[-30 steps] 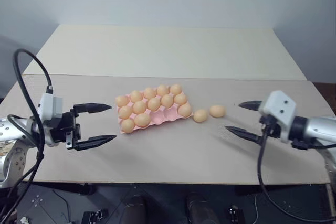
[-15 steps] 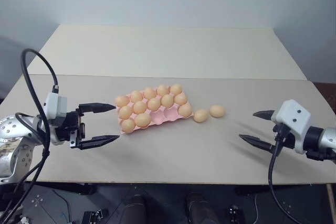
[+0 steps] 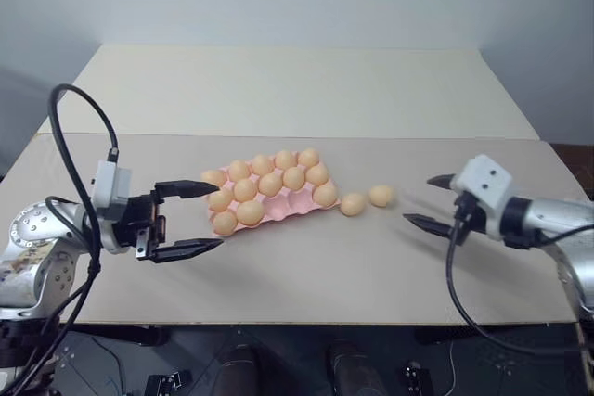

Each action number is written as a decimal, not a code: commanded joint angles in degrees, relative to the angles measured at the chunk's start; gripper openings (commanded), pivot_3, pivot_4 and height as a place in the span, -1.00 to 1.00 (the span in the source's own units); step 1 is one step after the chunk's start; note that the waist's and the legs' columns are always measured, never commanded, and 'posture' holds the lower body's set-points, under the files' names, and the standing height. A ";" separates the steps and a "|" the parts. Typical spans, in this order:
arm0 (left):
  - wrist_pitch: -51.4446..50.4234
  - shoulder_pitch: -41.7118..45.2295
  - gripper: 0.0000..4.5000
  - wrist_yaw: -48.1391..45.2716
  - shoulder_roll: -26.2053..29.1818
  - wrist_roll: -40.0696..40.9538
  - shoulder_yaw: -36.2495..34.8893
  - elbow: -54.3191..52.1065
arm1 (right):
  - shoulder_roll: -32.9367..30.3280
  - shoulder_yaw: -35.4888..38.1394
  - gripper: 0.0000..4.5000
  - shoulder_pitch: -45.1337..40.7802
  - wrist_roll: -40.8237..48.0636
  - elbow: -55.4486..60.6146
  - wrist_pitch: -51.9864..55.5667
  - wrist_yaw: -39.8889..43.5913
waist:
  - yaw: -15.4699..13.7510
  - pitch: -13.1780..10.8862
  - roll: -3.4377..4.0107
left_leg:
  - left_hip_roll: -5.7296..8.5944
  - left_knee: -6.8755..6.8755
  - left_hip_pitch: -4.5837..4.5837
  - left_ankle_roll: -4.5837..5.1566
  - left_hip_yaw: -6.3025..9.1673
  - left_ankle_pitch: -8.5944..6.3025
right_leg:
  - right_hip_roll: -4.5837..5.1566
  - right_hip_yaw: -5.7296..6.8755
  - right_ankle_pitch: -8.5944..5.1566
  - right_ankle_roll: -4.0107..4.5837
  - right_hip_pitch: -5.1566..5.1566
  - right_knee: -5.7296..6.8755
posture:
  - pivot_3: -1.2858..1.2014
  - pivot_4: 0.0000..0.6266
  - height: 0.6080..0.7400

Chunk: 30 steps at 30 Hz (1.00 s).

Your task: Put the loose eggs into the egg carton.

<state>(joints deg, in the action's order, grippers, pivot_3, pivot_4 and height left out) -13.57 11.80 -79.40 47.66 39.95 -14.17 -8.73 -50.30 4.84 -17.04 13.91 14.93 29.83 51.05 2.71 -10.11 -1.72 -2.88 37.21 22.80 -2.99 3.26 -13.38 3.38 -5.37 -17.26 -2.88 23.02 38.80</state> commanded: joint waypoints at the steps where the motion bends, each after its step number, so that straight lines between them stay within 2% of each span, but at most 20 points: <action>1: 0.83 0.67 1.00 0.31 -0.04 -0.65 0.11 -1.18 | 2.93 -4.05 0.99 -5.43 -3.13 -6.84 -5.94 -0.66 | 0.00 0.00 0.00 | 0.00 0.01 0.00 0.00 0.00 0.00 | 0.00 0.00 0.00 0.00 0.00 0.00 | 0.03 -0.52 1.00; 10: 0.89 -0.89 1.00 0.94 0.05 -0.88 -0.74 -2.28 | 7.66 -11.18 0.99 -13.30 -8.83 -22.20 -14.96 0.82 | -0.07 -0.01 0.01 | 0.00 0.06 0.05 0.00 -0.02 0.00 | 0.02 0.00 0.00 0.00 0.04 0.01 | 0.03 -0.52 1.00; 17: 1.59 -3.14 1.00 1.49 0.14 -1.32 -1.37 -2.94 | 9.22 -11.65 0.99 -15.36 -10.08 -27.92 -17.31 2.04 | -0.05 -0.01 0.01 | 0.00 0.05 0.04 0.00 -0.01 0.00 | 0.02 0.00 0.00 0.00 0.05 0.05 | 0.03 -0.52 1.00; 20: 1.68 -3.39 1.00 1.61 0.20 -1.32 -1.44 -3.03 | 9.86 -11.10 0.75 -15.41 -10.04 -28.61 -18.05 1.88 | -0.05 -0.01 0.01 | 0.00 0.06 0.04 0.00 -0.01 0.00 | 0.02 0.00 0.00 0.00 0.05 0.06 | 0.03 -0.52 1.00; 24: 1.70 -3.38 1.00 1.49 0.38 -1.34 -1.48 -2.82 | 9.84 -11.32 0.14 -14.99 -11.31 -28.04 -18.71 1.14 | -0.05 -0.01 0.02 | 0.00 0.06 0.03 0.00 -0.01 0.00 | 0.02 0.00 0.00 0.00 0.05 0.07 | 0.03 -0.52 1.00; 30: 1.87 -3.19 1.00 1.23 0.54 -1.56 -1.50 -2.10 | 9.62 -9.98 0.14 -12.96 -10.84 -25.01 -17.26 0.34 | -0.05 -0.01 0.02 | 0.00 0.06 0.04 0.00 -0.01 0.00 | 0.02 0.00 0.00 0.00 0.05 0.07 | 0.03 -0.52 1.00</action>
<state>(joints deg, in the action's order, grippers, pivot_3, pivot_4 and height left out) -12.65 8.34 -78.12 47.36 38.34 -13.84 -10.30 -40.03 -7.38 -30.20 2.47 -12.73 12.57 51.98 2.66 -10.12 -1.71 -2.88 37.27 22.83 -2.99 3.25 -13.38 3.39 -5.37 -17.26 -2.88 23.07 38.87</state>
